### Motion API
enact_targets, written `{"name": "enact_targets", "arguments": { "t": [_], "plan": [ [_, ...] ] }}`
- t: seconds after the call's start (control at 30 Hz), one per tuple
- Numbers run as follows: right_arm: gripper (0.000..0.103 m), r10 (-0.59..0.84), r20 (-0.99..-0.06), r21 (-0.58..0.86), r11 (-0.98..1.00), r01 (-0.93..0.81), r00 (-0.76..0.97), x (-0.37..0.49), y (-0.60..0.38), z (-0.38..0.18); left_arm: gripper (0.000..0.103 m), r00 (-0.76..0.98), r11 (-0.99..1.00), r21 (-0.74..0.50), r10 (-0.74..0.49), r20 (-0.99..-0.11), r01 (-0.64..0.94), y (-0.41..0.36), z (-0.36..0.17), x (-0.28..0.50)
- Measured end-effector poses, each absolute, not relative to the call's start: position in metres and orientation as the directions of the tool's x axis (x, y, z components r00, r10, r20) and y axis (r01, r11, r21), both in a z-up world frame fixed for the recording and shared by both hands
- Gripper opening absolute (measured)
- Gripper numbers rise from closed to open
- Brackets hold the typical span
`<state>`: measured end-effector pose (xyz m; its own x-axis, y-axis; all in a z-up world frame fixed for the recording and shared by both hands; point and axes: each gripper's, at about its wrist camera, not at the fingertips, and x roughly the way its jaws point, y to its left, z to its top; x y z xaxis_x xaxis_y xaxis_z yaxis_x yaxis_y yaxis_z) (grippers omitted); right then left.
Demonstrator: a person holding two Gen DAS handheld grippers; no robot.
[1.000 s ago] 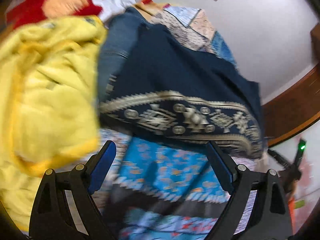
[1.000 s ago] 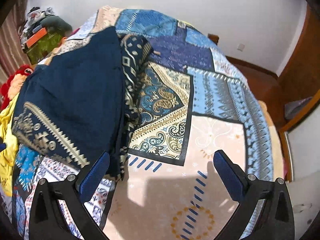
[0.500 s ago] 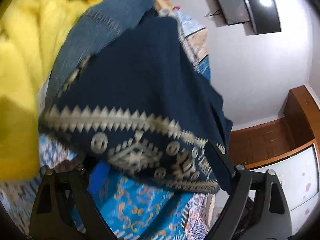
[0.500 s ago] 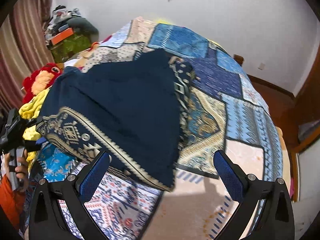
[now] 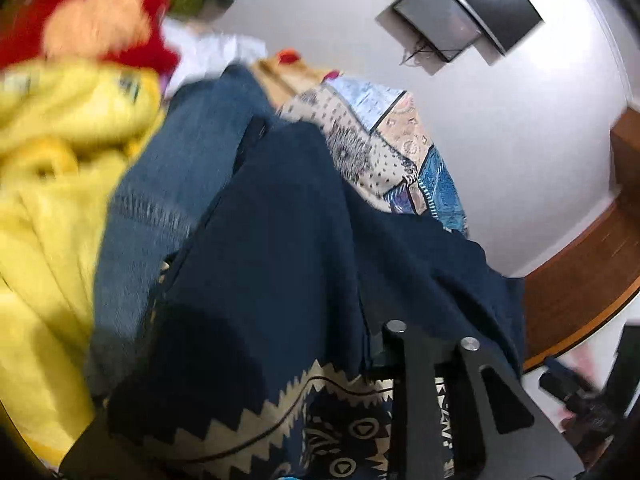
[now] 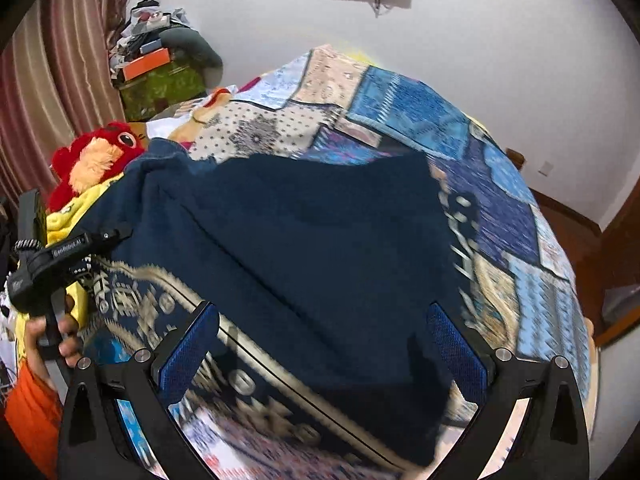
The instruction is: Fold large clothes
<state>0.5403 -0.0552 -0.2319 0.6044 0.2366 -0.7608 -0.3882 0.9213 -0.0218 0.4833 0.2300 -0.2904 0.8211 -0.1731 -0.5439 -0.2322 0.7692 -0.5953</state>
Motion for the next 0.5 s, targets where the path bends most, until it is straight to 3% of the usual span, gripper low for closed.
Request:
{"name": "enact_targets", "arguments": {
  "t": [0.17, 0.27, 0.5],
  "plan": [
    [0.103, 0.237, -0.765, -0.058, 0.901, -0.430, 0.599, 0.544, -0.011, -0.252, 0.023, 0.868, 0.849, -0.498, -0.104, -0.486, -0.178, 0.220, -0.245, 0.471],
    [0.103, 0.248, -0.789, -0.054, 0.884, -0.465, 0.562, 0.543, 0.012, -0.277, 0.023, 0.891, 0.879, -0.464, -0.122, -0.437, -0.107, 0.208, -0.216, 0.472],
    [0.103, 0.273, -0.827, -0.008, 0.868, -0.496, 0.491, 0.541, 0.008, -0.283, 0.022, 0.871, 0.938, -0.344, -0.193, -0.452, 0.029, 0.135, -0.171, 0.497]
  ]
}}
